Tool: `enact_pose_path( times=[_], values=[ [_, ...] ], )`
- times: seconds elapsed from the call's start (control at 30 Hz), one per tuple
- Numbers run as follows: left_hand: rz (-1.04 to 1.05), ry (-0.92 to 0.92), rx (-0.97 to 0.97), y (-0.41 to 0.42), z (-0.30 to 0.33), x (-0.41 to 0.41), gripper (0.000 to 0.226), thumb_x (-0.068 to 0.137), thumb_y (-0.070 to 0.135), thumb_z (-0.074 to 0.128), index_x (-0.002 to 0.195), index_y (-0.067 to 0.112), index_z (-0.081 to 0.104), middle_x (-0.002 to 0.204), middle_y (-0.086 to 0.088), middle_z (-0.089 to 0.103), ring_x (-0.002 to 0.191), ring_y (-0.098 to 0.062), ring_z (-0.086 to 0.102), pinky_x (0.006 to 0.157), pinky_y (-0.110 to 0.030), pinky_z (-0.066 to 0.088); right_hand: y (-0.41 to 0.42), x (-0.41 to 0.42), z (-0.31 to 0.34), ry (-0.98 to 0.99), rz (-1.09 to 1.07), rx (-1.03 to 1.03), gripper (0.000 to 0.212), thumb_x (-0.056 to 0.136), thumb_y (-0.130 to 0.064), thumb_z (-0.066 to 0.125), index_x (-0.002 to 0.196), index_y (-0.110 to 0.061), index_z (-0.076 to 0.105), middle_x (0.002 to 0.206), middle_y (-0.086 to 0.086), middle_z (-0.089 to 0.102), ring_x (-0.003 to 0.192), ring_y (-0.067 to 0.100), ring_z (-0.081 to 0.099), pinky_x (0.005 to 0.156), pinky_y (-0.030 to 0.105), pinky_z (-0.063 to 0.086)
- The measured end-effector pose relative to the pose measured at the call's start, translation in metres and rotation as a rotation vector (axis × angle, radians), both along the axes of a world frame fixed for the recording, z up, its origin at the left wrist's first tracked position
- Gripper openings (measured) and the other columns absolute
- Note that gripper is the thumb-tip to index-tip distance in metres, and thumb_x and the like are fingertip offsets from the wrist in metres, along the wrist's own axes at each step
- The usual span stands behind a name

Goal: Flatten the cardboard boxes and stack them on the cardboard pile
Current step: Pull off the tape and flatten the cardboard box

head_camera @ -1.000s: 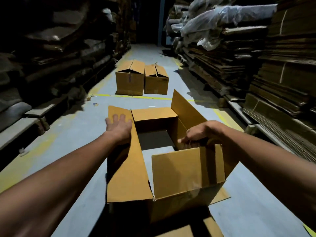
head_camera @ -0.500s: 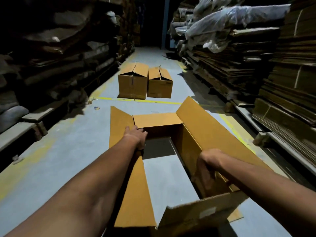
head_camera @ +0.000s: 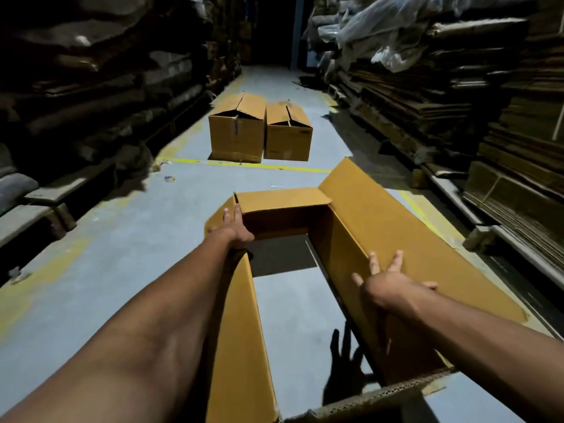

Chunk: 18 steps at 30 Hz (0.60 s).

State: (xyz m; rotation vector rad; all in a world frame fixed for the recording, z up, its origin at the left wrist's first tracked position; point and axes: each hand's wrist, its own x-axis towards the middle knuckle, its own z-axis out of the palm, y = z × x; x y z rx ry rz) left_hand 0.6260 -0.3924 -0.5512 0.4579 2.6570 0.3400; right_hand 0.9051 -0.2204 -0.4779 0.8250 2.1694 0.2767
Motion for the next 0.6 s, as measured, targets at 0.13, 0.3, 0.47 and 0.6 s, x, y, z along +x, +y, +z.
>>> enact_pose_path(
  times=[0.13, 0.3, 0.47, 0.6],
  values=[
    [0.013, -0.041, 0.094, 0.010, 0.001, 0.014, 0.088, 0.101, 0.015, 0.053, 0.167, 0.025, -0.004, 0.171, -0.016, -0.022, 0.159, -0.043, 0.005, 0.126, -0.052, 0.024, 0.021, -0.004, 0.003, 0.000, 0.031, -0.046, 0.122, 0.087, -0.044, 0.082, 0.163, -0.037, -0.013, 0.162, 0.016, -0.038, 0.154, 0.054, -0.003, 0.118, 0.063, 0.033],
    [0.106, -0.020, 0.097, 0.017, -0.003, 0.019, 0.098, 0.095, 0.023, 0.059, 0.166, 0.032, -0.009, 0.161, -0.025, 0.030, 0.137, -0.046, 0.048, 0.108, -0.052, 0.051, 0.042, -0.008, 0.016, 0.009, 0.099, -0.185, 0.134, 0.082, -0.045, 0.086, 0.163, -0.025, -0.019, 0.169, 0.020, 0.023, 0.143, 0.026, 0.049, 0.090, 0.027, 0.051],
    [0.082, 0.052, 0.021, 0.019, -0.001, 0.021, 0.098, 0.089, 0.027, 0.063, 0.167, 0.023, 0.003, 0.147, -0.021, 0.048, 0.124, -0.040, 0.061, 0.101, -0.047, 0.057, 0.059, -0.022, 0.002, -0.088, 0.027, -0.303, 0.139, 0.084, -0.032, 0.088, 0.157, -0.031, -0.031, 0.147, 0.024, 0.056, 0.121, 0.033, 0.067, 0.092, 0.041, 0.057],
    [0.081, 0.079, -0.018, 0.018, 0.012, 0.024, 0.068, 0.084, 0.027, 0.066, 0.146, 0.012, 0.042, 0.126, -0.016, 0.057, 0.111, -0.036, 0.067, 0.095, -0.044, 0.060, 0.076, -0.022, -0.003, -0.113, -0.091, -0.444, 0.144, 0.082, -0.004, 0.085, 0.152, -0.047, -0.034, 0.134, 0.037, 0.060, 0.105, 0.040, 0.074, 0.098, 0.059, 0.056]
  ],
)
